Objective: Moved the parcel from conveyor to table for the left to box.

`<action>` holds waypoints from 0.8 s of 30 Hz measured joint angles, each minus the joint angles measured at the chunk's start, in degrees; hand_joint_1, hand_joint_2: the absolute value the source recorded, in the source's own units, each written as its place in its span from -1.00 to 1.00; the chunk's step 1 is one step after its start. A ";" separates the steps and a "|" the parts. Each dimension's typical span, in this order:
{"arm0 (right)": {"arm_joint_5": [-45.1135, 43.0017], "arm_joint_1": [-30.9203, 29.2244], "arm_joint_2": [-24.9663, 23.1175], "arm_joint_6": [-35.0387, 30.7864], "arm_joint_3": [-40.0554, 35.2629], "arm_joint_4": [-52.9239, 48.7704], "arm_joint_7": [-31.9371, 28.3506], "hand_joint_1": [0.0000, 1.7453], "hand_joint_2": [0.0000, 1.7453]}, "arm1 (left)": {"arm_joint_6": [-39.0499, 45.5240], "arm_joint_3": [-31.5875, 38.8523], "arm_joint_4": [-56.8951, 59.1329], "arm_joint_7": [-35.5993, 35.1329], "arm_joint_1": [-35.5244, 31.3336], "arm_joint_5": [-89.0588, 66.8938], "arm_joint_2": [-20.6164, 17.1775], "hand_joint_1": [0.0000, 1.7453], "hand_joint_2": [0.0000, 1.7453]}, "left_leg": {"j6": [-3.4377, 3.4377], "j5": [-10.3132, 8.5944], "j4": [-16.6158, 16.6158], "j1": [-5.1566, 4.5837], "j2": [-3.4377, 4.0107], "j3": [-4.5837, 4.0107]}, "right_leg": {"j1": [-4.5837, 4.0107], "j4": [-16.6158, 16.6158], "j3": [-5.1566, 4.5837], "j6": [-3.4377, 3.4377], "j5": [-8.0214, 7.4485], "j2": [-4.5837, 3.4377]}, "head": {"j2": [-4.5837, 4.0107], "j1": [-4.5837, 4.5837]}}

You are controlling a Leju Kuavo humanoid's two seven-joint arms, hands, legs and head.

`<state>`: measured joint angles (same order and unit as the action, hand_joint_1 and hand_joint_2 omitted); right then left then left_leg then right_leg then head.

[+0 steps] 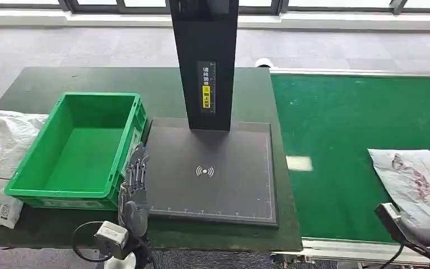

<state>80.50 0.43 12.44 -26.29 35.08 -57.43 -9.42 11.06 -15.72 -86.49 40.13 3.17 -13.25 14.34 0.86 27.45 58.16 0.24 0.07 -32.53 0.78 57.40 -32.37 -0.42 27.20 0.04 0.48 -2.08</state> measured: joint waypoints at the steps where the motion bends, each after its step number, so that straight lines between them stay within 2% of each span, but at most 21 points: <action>1: 0.13 -0.19 0.48 -0.07 0.46 1.27 -0.11 -1.00 1.00 | -0.02 0.00 0.24 0.00 -0.18 0.04 0.02 -1.00 -1.00 | 0.00 0.00 0.00 0.00 0.01 0.00 | 0.00 0.00 -0.02 0.00 0.00 0.00 | 0.00 0.00; 6: 0.46 -1.56 2.49 1.68 3.21 7.02 0.22 -1.00 1.00 | -2.76 0.00 2.15 -0.02 -0.87 0.55 0.55 -1.00 -1.00 | 0.00 -0.01 -0.02 0.00 -0.03 -0.01 | -0.01 0.02 -0.03 -0.03 0.03 0.01 | 0.00 0.02; 10: 2.45 -5.30 5.22 1.60 5.07 15.26 1.66 -1.00 1.00 | -8.07 0.00 4.07 -0.48 -1.25 3.72 0.63 -1.00 -1.00 | -0.01 -0.01 -0.03 -0.01 0.15 -0.04 | 0.02 0.04 -0.04 -0.04 0.01 -0.14 | 0.00 0.02; 19: 6.36 -16.21 8.98 2.86 5.07 30.16 7.80 -1.00 1.00 | -6.14 0.09 6.32 -0.15 -1.86 4.72 1.27 -1.00 -1.00 | -0.15 -0.11 -0.02 -0.06 0.14 -0.03 | 0.06 0.05 -0.04 -0.13 -0.08 -0.12 | 0.00 0.00; 24: 6.80 -17.76 8.94 2.56 5.05 32.08 8.02 -1.00 1.00 | -5.94 0.09 6.87 -0.15 -2.15 4.35 1.44 -1.00 -1.00 | -0.17 -0.14 -0.03 -0.06 0.08 -0.05 | 0.05 0.06 -0.03 -0.13 -0.08 -0.03 | 0.00 0.00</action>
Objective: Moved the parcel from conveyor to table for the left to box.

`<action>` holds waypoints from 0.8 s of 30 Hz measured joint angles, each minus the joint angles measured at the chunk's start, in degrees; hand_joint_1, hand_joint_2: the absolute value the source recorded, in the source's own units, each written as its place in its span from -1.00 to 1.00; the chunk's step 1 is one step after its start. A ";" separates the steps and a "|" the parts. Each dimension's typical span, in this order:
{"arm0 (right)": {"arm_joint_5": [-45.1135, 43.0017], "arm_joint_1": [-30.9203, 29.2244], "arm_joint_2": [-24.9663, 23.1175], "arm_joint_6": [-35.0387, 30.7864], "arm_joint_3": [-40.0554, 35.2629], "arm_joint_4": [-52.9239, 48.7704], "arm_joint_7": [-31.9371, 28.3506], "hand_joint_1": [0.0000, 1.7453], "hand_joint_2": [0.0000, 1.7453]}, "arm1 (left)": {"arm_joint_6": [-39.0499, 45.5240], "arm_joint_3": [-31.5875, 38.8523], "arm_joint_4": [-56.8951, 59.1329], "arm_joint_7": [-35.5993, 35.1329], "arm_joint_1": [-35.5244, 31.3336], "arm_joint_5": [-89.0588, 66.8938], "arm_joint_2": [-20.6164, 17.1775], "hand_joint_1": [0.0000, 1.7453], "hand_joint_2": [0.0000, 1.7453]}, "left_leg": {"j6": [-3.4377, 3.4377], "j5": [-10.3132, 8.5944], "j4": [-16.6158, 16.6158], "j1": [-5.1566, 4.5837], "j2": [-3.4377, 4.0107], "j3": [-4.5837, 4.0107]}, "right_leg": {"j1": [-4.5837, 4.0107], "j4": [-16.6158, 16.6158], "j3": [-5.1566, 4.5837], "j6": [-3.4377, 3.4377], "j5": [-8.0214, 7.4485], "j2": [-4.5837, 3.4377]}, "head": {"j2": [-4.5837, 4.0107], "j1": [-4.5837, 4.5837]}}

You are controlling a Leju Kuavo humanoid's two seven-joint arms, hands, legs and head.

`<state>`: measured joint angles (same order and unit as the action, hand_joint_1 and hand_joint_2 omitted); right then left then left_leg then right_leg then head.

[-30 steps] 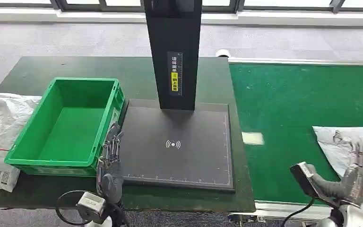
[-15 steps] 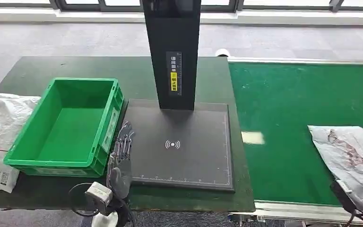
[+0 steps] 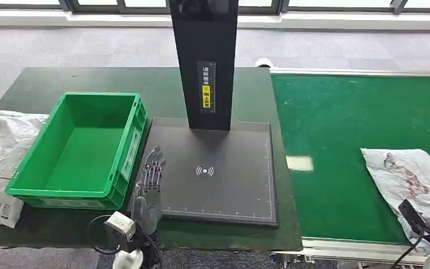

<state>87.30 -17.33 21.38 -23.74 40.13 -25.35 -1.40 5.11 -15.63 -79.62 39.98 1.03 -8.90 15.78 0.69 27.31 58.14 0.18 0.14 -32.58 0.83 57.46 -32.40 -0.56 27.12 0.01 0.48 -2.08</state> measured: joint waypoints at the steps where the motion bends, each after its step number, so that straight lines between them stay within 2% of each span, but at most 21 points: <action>1: 0.00 0.00 0.00 0.00 0.00 0.00 0.00 -1.00 1.00 | 0.00 0.00 0.00 0.00 0.00 0.00 0.00 -1.00 -1.00 | 0.00 0.00 0.00 0.00 0.00 0.00 | 0.00 0.00 0.00 0.00 0.00 0.00 | 0.00 0.00; 9: 0.17 -2.03 -0.04 -0.55 0.00 3.39 -0.70 -1.00 1.00 | 0.15 0.00 1.03 -0.02 -0.14 -0.53 0.11 -1.00 -1.00 | 0.00 0.00 0.00 0.00 -0.12 -0.08 | 0.00 0.01 0.00 -0.01 0.01 0.07 | 0.00 0.00; 10: -0.55 -2.54 -0.92 0.81 -0.02 4.45 -4.19 -1.00 1.00 | 0.33 0.00 1.25 -0.94 -0.27 -2.03 0.13 -1.00 -1.00 | 0.00 0.00 0.00 0.00 -0.13 -0.09 | 0.00 0.01 -0.01 -0.02 0.01 0.08 | 0.00 0.00; 11: -0.35 -2.72 -1.25 1.49 -0.04 4.68 -4.53 -1.00 1.00 | 0.39 0.00 1.35 -1.12 -0.32 -2.38 0.17 -1.00 -1.00 | 0.00 0.00 0.00 0.00 -0.13 -0.08 | 0.00 0.01 -0.01 -0.02 0.01 0.08 | 0.00 0.00; 16: 0.52 -3.05 -2.91 5.54 -0.81 5.37 -4.42 -1.00 1.00 | 0.76 0.00 1.92 -1.64 -0.70 -3.63 0.48 -1.00 -1.00 | 0.01 -0.02 0.00 0.00 -0.14 -0.08 | 0.00 0.02 0.00 -0.01 0.01 0.11 | 0.00 0.00; 19: 0.81 -3.17 -3.36 11.18 -0.94 5.70 -3.08 -1.00 1.00 | 0.76 0.00 2.27 -1.66 -1.19 -3.82 0.48 -1.00 -1.00 | 0.01 -0.02 0.00 0.01 -0.14 -0.05 | -0.01 0.02 -0.01 -0.01 0.01 0.11 | 0.00 0.00; 20: 0.74 -3.17 -3.41 13.91 -0.96 5.86 -2.23 -0.78 1.00 | 0.76 0.00 2.47 -1.66 -1.40 -3.85 0.48 -1.00 -1.00 | 0.01 -0.02 0.00 0.01 -0.14 -0.03 | -0.01 0.01 -0.01 -0.01 0.01 0.11 | 0.00 0.00; 21: 0.51 -3.20 -3.41 16.07 -0.96 5.88 -1.73 1.00 1.00 | 0.74 0.00 2.64 -1.66 -1.62 -3.85 0.46 -1.00 -1.00 | 0.01 -0.02 0.00 0.02 -0.13 0.00 | -0.02 0.01 0.01 -0.01 0.01 0.10 | 0.00 0.00; 24: -0.61 -2.66 -2.91 21.01 -1.18 5.90 -1.38 1.00 1.00 | 0.15 0.00 3.54 -1.75 -2.47 -3.85 0.46 -1.00 -1.00 | 0.01 -0.01 0.01 0.07 -0.12 0.12 | -0.07 -0.06 0.13 -0.02 0.02 0.08 | 0.00 0.00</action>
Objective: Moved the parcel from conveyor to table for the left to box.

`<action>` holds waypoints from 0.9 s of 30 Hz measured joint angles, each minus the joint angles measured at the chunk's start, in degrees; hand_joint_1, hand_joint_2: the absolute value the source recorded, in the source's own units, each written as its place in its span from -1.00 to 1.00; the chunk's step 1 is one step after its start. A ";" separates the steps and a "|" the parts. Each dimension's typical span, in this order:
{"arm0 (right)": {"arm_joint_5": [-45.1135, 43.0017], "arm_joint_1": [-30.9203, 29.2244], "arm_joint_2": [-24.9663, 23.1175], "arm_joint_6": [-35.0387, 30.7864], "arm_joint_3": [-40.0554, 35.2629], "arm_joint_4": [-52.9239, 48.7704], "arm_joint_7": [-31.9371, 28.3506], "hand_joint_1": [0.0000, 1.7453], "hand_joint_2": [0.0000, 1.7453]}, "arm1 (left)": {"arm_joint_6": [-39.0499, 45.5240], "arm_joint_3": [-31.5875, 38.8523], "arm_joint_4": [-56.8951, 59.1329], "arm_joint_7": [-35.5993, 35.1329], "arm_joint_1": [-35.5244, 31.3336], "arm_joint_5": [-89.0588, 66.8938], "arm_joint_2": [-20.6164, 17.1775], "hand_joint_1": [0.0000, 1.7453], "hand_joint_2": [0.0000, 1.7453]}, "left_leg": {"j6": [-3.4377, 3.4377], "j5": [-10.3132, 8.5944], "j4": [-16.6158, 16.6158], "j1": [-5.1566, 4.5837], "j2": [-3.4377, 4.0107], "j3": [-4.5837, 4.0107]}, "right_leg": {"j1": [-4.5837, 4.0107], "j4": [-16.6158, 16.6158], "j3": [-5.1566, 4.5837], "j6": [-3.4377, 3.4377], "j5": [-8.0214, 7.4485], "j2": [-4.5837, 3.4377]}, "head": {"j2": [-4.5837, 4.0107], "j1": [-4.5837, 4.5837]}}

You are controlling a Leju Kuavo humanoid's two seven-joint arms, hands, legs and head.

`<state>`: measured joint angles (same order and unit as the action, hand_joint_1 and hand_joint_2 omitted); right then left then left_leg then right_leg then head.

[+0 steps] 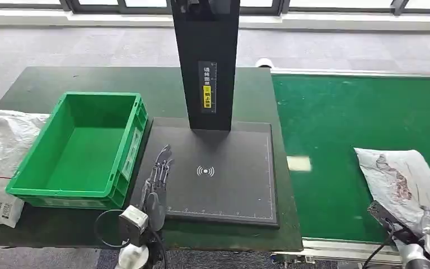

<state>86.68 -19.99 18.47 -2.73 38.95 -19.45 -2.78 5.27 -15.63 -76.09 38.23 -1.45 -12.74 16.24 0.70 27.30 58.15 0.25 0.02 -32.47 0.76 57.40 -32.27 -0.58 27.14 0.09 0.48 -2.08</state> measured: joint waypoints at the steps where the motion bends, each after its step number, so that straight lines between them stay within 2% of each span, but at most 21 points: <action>1: -0.31 0.26 0.18 0.85 -0.31 0.00 -0.42 1.00 1.00 | -0.16 0.00 0.31 -0.09 -0.25 0.00 0.00 -1.00 -1.00 | -0.01 0.01 0.00 0.00 -0.01 0.03 | 0.00 -0.01 0.03 -0.02 0.02 0.01 | 0.00 0.00; 7: -1.68 2.80 2.01 -0.04 -1.18 -0.09 -5.07 1.00 1.00 | -1.14 0.00 2.06 -0.33 -1.61 0.00 0.02 -1.00 -1.00 | -0.08 0.04 0.03 0.01 -0.23 0.13 | -0.02 -0.10 0.36 -0.11 0.05 0.29 | 0.00 0.00; 13: -2.05 2.20 2.14 -3.16 -2.01 -0.42 -4.15 1.00 1.00 | -1.18 0.00 2.10 -0.50 -1.72 0.15 0.02 -1.00 -1.00 | -0.09 0.03 0.04 0.00 -0.27 0.12 | 0.00 -0.09 0.40 -0.12 0.02 0.31 | 0.00 0.00; 19: -3.37 1.02 0.83 -11.29 -2.69 -0.85 -4.04 1.00 1.00 | -1.03 0.00 0.92 -0.24 -0.25 0.26 0.02 -1.00 -1.00 | -0.09 0.02 0.01 -0.01 -0.31 0.02 | 0.01 -0.02 0.31 -0.10 0.03 0.35 | 0.00 0.00; 23: -9.45 -0.26 -0.94 -21.78 -2.76 -2.82 -9.19 1.00 1.00 | -0.35 0.00 -0.41 0.04 1.48 0.13 0.02 -1.00 -1.00 | -0.06 0.01 0.01 -0.02 -0.27 -0.05 | 0.03 0.01 0.14 -0.09 0.03 0.31 | 0.00 0.00; 27: -13.77 -1.15 -2.01 -23.63 -2.76 -5.29 -12.50 1.00 1.00 | 0.00 0.00 -0.94 0.18 2.14 0.09 0.11 -1.00 -1.00 | -0.08 -0.03 0.01 -0.02 -0.36 -0.09 | 0.03 0.01 0.15 -0.09 0.03 0.41 | 0.00 0.00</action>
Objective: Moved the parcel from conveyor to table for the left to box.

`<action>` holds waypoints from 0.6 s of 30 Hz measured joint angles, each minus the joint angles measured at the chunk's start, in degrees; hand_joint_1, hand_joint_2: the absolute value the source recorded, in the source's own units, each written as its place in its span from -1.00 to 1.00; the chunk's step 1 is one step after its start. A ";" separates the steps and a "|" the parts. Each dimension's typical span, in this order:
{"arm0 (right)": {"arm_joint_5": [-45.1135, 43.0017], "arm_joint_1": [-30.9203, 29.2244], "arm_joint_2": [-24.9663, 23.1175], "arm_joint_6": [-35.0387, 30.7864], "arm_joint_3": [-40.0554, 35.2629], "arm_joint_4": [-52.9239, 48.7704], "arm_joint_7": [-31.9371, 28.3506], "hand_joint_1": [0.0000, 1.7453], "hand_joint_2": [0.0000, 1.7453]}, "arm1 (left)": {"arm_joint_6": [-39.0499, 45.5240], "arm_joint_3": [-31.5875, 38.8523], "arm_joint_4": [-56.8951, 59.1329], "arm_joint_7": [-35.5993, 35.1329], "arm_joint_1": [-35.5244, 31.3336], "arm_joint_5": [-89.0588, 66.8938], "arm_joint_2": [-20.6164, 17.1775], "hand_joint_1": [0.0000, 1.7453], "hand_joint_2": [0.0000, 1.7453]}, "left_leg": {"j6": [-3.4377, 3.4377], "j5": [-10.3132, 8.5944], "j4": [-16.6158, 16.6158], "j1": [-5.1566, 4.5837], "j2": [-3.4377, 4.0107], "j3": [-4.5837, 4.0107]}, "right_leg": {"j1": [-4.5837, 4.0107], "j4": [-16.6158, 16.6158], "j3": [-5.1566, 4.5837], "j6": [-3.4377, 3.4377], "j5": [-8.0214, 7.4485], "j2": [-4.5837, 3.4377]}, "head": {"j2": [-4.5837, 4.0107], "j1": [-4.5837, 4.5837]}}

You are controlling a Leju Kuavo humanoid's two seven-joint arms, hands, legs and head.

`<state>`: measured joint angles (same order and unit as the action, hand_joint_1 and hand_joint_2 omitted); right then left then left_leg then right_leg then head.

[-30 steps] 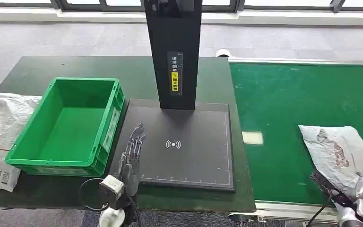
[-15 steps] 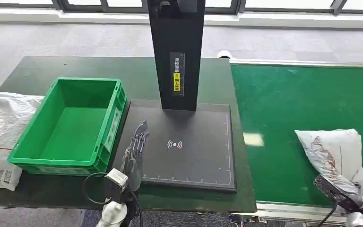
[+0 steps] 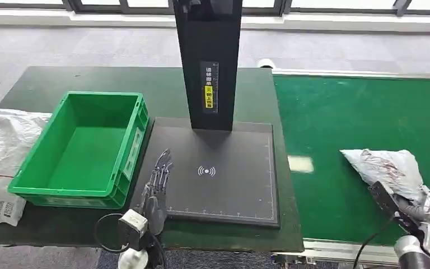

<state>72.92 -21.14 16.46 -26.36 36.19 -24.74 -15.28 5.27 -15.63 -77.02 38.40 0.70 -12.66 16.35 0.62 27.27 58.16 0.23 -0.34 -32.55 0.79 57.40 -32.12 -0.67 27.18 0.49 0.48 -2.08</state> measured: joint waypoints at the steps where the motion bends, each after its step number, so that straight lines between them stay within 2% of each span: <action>1: -0.33 0.00 -0.15 -0.06 0.00 -0.35 -0.20 1.00 1.00 | 0.00 0.00 -0.04 0.02 0.09 0.00 0.02 -1.00 -1.00 | 0.00 0.00 0.00 0.00 -0.02 -0.03 | 0.00 0.00 0.00 0.00 0.00 0.03 | 0.00 0.00; 2: -1.12 0.01 -0.33 -0.31 0.00 -0.66 -1.01 1.00 1.00 | 0.04 0.00 -0.11 0.02 0.20 0.00 0.02 -1.00 -1.00 | 0.00 -0.01 0.00 -0.01 -0.03 -0.05 | 0.01 0.00 -0.01 0.00 0.00 0.03 | 0.00 0.00; 6: -11.73 0.94 -2.01 -3.14 0.00 -3.70 -10.55 1.00 1.00 | 0.07 0.00 -0.15 0.11 0.23 2.34 0.09 -1.00 -1.00 | 0.01 -0.01 0.00 -0.02 0.00 -0.05 | 0.02 0.00 -0.06 0.00 0.00 -0.01 | 0.00 0.00; 14: -14.57 2.67 -4.46 -3.26 0.00 -7.69 -12.38 1.00 1.00 | -0.02 0.00 -0.15 0.19 0.23 2.99 0.11 -1.00 -1.00 | 0.01 -0.02 0.00 -0.02 -0.01 -0.12 | 0.02 0.01 -0.13 0.01 0.01 0.01 | 0.00 0.00; 18: -26.83 6.99 -7.94 -3.43 -1.29 -15.71 -21.06 1.00 1.00 | -0.70 0.02 -0.55 0.87 0.68 4.24 0.15 -1.00 -1.00 | 0.02 -0.02 -0.02 -0.01 -0.10 -0.21 | 0.00 0.04 -0.14 0.02 0.02 0.12 | 0.00 0.02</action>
<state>46.08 -14.15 8.52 -29.79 34.90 -40.45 -36.34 4.57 -15.61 -77.57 39.28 1.38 -8.41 16.50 0.64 27.25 58.14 0.22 -0.44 -32.76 0.80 57.44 -32.27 -0.65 27.19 0.62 0.48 -2.05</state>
